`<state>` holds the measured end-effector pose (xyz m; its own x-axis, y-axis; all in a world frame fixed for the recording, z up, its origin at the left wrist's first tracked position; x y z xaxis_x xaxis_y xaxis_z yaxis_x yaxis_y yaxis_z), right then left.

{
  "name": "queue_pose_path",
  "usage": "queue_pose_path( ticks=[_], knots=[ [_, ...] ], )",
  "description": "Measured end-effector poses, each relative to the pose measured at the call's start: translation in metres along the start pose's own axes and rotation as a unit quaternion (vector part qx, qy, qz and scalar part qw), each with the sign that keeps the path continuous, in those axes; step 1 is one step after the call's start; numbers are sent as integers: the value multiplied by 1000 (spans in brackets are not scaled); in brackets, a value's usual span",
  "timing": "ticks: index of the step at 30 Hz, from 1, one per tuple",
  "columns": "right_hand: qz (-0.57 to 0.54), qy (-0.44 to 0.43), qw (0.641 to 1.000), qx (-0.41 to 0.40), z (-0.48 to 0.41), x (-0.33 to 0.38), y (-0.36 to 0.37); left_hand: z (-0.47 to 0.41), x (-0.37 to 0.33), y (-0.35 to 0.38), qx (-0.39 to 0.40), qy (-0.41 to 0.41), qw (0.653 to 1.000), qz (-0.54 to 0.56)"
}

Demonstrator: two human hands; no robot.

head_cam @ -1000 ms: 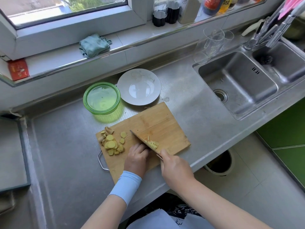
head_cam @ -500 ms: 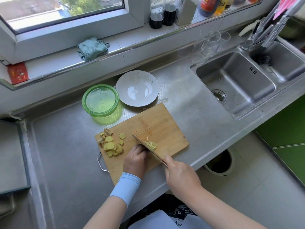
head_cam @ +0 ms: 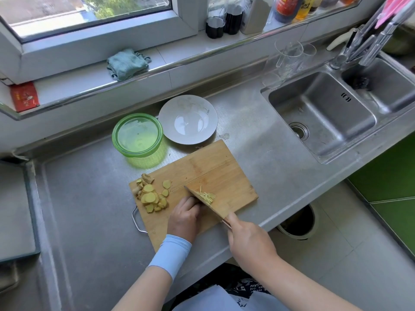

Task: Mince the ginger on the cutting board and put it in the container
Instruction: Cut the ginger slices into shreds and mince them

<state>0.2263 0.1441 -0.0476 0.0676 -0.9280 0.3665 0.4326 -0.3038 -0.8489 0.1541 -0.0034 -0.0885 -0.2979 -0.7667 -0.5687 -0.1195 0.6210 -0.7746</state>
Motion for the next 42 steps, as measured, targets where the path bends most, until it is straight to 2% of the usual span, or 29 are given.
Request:
queue_pose_path(
  ticks=[8,12,17,19,23,26,42],
  knots=[
    [-21,-14,999,-21,-30,14,-6,-2,-4,0,43,-8,999,1],
    [-27,-14,999,-24,-29,14,-11,-8,-4,-12,79,-20,995,54],
    [-29,-10,999,-28,-29,13,-11,-12,10,-56,-24,-75,992,103],
    [-26,-9,999,-27,-29,13,-11,-11,16,-58,-24,-77,993,91],
    [-25,-14,999,-25,-28,14,-12,-5,0,-31,67,21,997,43],
    [-19,-17,999,-27,-28,15,-13,-3,-3,-13,100,39,994,-7],
    [18,-7,1000,-20,-19,19,-5,-2,2,-5,74,26,995,-57]
  ],
)
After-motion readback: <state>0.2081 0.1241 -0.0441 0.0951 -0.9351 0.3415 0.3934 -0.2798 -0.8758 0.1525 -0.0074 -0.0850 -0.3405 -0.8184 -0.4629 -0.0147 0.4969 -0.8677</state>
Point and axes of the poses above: each hand's wrist, its own z-axis away from the middle knuckle, its own y-axis out of the palm, x = y × z, the point moved 7 cm from there along -z, towards the middle knuckle, and after that the axes turned 11 degrees about -y, right-handed, at the moved point
